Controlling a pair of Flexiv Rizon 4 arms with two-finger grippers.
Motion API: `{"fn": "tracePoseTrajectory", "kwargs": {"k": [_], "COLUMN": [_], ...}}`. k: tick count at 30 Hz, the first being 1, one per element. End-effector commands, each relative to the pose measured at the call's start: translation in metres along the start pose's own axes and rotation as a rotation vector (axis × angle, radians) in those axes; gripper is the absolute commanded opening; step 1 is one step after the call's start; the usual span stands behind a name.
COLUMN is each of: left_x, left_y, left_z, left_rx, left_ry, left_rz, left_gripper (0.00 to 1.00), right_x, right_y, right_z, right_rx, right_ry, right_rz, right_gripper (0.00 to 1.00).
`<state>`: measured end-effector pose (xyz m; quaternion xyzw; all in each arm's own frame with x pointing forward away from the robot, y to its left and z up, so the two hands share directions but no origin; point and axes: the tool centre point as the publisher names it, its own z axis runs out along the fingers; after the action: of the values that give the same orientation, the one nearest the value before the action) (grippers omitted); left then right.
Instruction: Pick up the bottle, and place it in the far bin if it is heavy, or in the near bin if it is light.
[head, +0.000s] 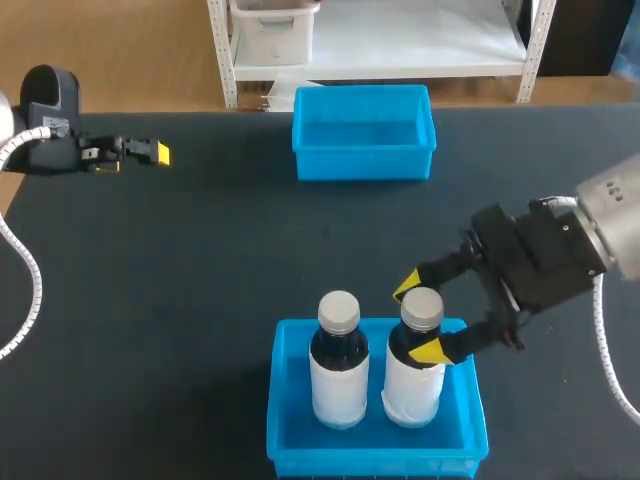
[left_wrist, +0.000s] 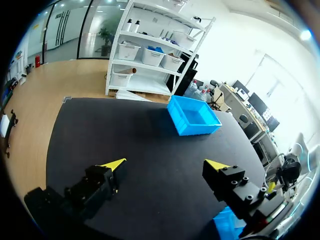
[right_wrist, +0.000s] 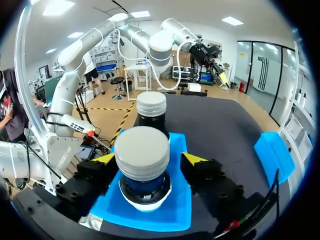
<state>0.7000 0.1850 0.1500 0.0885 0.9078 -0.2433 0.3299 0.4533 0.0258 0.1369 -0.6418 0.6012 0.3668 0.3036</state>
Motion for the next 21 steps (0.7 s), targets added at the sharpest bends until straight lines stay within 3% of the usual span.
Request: {"fn": "tracePoseTrajectory", "kwargs": {"k": [1, 9, 15, 21], "left_x": [0.000, 0.000, 0.000, 0.000], "left_y": [0.000, 0.000, 0.000, 0.000], "left_z": [0.000, 0.000, 0.000, 0.000], "left_rx": [0.000, 0.000, 0.000, 0.000], "left_ry": [0.000, 0.000, 0.000, 0.000], "left_rz": [0.000, 0.000, 0.000, 0.000], "left_gripper": [1.00, 1.00, 1.00, 1.00], "right_x": [0.006, 0.036, 0.049, 0.055], "right_y": [0.005, -0.009, -0.049, -0.098], "right_z": [-0.023, -0.075, -0.096, -0.102], "right_rx": [0.014, 0.128, 0.240, 0.282], "right_ry": [0.024, 0.083, 0.081, 0.061], "right_rz": [0.022, 0.136, 0.213, 0.256], "right_gripper": [1.00, 1.00, 1.00, 1.00]}}
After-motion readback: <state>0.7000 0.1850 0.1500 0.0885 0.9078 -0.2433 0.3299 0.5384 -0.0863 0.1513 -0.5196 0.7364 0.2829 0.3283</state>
